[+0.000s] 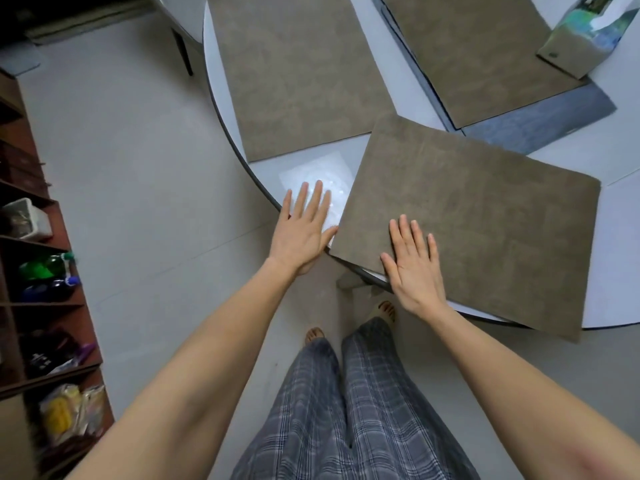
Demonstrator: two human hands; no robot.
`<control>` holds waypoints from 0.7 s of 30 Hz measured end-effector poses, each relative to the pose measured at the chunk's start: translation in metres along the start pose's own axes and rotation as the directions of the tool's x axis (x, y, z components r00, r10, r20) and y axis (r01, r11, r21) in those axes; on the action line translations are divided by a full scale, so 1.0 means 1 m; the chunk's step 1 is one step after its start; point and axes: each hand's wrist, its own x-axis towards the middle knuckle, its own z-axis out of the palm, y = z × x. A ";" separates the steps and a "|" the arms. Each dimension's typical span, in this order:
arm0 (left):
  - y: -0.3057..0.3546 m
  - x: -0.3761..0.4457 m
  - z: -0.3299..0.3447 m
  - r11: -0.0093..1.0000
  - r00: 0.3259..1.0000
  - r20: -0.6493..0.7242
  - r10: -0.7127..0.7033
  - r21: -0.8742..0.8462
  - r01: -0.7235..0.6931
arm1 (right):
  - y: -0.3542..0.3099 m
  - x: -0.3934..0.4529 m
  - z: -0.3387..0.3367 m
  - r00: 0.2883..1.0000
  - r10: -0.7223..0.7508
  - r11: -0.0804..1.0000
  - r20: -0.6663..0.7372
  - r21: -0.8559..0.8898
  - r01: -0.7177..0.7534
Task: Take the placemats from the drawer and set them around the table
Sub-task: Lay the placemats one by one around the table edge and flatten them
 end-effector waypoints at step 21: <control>0.117 0.181 -0.039 0.961 0.975 0.093 -0.202 -0.172 0.216 | 0.080 0.063 -0.027 0.991 0.134 0.989 -0.013 -0.058 -0.135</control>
